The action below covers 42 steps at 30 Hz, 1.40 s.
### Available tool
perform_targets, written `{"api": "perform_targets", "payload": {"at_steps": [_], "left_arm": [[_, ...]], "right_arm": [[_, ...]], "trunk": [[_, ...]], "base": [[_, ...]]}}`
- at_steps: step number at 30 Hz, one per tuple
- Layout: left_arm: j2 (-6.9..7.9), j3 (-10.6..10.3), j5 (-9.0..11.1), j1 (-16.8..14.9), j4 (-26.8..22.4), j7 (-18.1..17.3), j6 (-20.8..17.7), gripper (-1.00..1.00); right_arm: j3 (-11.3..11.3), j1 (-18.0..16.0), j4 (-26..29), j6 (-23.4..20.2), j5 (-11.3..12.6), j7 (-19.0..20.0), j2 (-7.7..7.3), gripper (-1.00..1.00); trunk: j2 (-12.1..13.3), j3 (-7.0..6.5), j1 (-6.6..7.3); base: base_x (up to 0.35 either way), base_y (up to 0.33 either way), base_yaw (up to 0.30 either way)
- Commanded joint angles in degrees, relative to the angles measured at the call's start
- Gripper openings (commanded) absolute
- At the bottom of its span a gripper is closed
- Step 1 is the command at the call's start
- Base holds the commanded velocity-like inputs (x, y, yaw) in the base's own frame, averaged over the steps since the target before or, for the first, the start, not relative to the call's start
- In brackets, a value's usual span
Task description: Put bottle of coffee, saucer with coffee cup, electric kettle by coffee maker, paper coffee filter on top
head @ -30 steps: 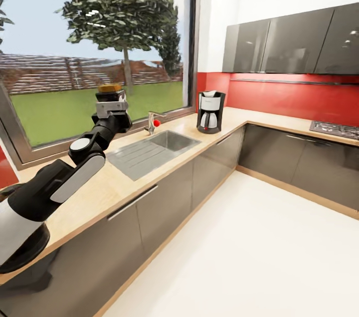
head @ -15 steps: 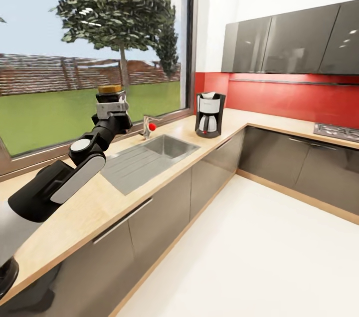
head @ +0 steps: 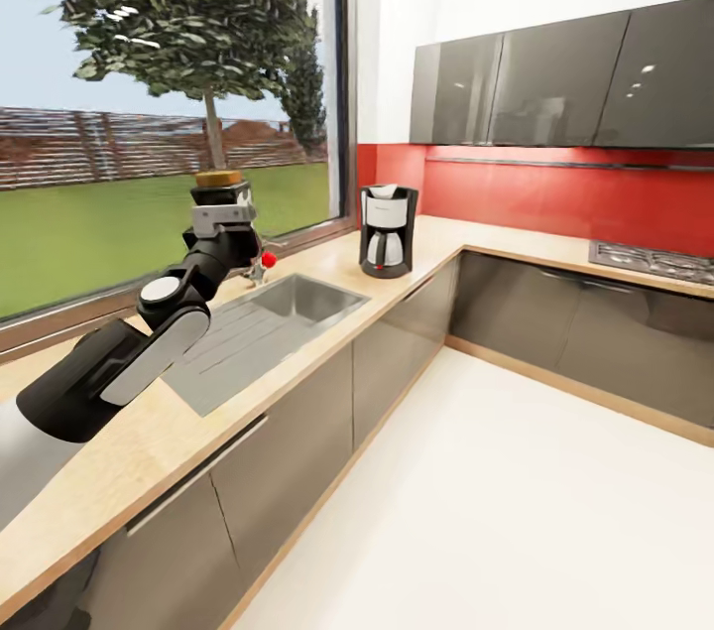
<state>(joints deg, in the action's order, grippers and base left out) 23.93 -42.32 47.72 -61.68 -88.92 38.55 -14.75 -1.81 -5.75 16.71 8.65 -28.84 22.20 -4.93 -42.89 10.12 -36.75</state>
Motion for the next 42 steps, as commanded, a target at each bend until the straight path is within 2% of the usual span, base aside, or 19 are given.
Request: {"api": "perform_targets", "payload": {"at_steps": [1, 14, 25, 42], "left_arm": [[0.07, -0.1, 0.0, -0.1, -0.1, 0.4, -0.3, -1.00], [-0.06, -1.9, 0.0, -0.1, -0.1, 0.4, -0.3, -1.00], [-0.10, -2.3, 0.0, -0.1, -0.1, 0.4, -0.3, -1.00], [-0.24, -2.4, 0.0, -0.1, -0.2, 0.6, -0.3, -1.00]], "right_arm": [[-0.2, -0.1, 0.0, 0.2, -0.4, 0.2, 0.00, 1.00], [-0.2, -0.1, 0.0, 0.2, -0.4, 0.2, 0.00, 1.00], [-0.4, -0.1, 0.0, 0.2, -0.4, 0.2, 0.00, 1.00], [-0.5, -0.1, 0.0, 0.2, -0.4, 0.2, 0.00, 1.00]], "trunk": [[-0.1, 0.09, -0.02], [-0.1, 0.09, -0.02], [-0.1, 0.09, -0.02], [-6.9, 3.14, -3.75]], "base": [[0.010, -0.129, -0.278], [0.002, -0.277, -0.275], [0.000, -0.089, -0.040], [0.000, -0.001, 0.000]]}}
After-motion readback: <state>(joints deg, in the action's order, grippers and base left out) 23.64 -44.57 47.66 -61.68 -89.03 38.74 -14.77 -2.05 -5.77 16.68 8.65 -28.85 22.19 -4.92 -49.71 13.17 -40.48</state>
